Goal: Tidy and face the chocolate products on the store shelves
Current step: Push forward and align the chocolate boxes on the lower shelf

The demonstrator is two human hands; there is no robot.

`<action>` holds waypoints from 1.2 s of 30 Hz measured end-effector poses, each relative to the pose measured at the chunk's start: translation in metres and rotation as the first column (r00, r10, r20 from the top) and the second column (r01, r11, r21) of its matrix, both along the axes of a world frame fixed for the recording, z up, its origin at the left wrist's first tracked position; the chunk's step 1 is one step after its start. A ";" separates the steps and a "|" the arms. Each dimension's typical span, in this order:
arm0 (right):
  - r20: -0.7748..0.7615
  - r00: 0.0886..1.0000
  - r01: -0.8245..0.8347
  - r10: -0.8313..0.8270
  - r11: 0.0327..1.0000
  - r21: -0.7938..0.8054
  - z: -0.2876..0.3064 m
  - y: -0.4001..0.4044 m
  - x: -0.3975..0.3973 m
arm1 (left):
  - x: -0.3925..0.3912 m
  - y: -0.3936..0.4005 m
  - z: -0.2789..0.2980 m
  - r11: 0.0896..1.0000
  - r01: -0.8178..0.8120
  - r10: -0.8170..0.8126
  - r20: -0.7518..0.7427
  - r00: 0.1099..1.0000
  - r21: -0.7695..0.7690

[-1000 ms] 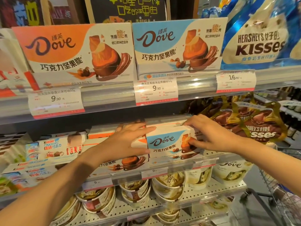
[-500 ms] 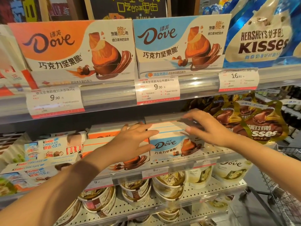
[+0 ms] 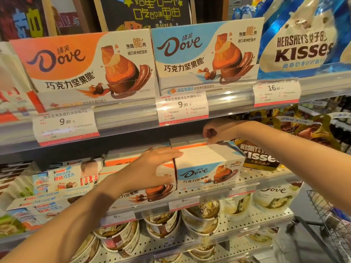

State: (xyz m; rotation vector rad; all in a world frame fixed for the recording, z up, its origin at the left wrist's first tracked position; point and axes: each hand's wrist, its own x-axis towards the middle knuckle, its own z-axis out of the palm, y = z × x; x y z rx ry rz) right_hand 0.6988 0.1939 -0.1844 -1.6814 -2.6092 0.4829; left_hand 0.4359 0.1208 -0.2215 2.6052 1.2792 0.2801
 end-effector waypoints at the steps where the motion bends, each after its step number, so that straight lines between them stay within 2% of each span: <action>1: 0.011 1.000 0.000 0.000 1.000 -0.017 0.001 -0.001 0.000 | -0.006 0.001 0.002 1.000 0.001 -0.001 0.006 1.000 -0.008; 3: 0.043 0.999 0.006 -0.005 1.000 -0.020 0.000 -0.003 -0.001 | -0.018 0.004 0.005 1.000 -0.031 0.031 -0.005 1.000 0.005; 6: 0.065 0.998 0.001 -0.005 0.998 0.061 0.000 -0.009 0.000 | -0.036 0.002 0.008 0.985 -0.165 0.170 -0.109 0.979 0.052; 9: 0.034 0.999 -0.013 0.006 0.974 0.228 -0.001 -0.016 0.003 | -0.047 -0.007 0.011 0.973 -0.214 0.225 -0.155 0.962 0.086; 11: -0.018 1.000 0.011 -0.005 0.921 0.390 -0.005 -0.023 0.005 | -0.053 -0.011 0.010 0.967 -0.223 0.246 -0.209 0.947 0.126; 13: -0.019 1.000 -0.001 0.019 0.734 0.679 -0.011 -0.026 0.006 | -0.055 -0.013 0.007 0.960 -0.247 0.274 -0.243 0.931 0.135; 15: 0.008 0.998 -0.040 0.059 0.555 0.831 -0.017 -0.028 0.008 | -0.055 -0.016 0.005 0.959 -0.257 0.279 -0.235 0.931 0.118; 17: 0.021 0.996 -0.058 0.083 0.478 0.877 -0.021 -0.031 0.008 | -0.055 -0.018 0.005 0.963 -0.231 0.258 -0.221 0.940 0.139; 20: 0.036 0.987 -0.083 0.155 0.303 0.949 -0.025 -0.043 0.005 | -0.055 -0.022 0.007 0.967 -0.217 0.241 -0.188 0.952 0.136; 22: -0.008 0.981 -0.038 0.193 0.237 0.971 -0.022 -0.051 0.002 | -0.054 -0.024 0.011 0.967 -0.227 0.244 -0.172 0.954 0.113; 25: -0.058 0.968 0.003 0.243 0.221 0.975 -0.014 -0.057 -0.005 | -0.054 -0.024 0.016 0.968 -0.221 0.240 -0.179 0.954 0.117; 29: 0.039 0.952 -0.105 0.302 0.207 0.973 -0.009 -0.062 -0.032 | -0.061 -0.024 0.010 0.959 -0.219 0.253 -0.190 0.949 0.180; 32: 0.086 0.925 -0.175 0.370 0.215 0.961 -0.007 -0.061 -0.065 | -0.064 -0.027 0.002 0.929 -0.215 0.277 -0.182 0.943 0.300; 36: 0.113 0.916 -0.246 0.385 0.316 0.916 -0.003 -0.053 -0.100 | -0.074 -0.033 0.002 0.866 -0.172 0.303 -0.220 0.927 0.470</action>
